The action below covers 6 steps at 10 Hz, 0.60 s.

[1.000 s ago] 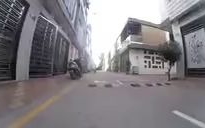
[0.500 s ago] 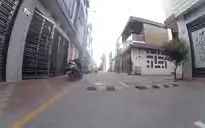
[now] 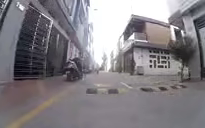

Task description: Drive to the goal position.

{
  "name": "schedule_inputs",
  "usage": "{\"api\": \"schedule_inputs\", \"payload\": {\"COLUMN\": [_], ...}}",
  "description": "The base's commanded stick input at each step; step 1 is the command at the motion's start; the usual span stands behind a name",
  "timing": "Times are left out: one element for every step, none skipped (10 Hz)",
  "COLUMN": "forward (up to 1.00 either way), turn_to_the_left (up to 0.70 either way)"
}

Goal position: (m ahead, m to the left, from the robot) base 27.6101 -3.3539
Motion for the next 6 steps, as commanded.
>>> {"api": "schedule_inputs", "payload": {"forward": [0.70,0.70,0.70,0.70,0.70,0.70], "turn_to_the_left": [0.00,0.00,0.00,0.00,0.00,0.00]}}
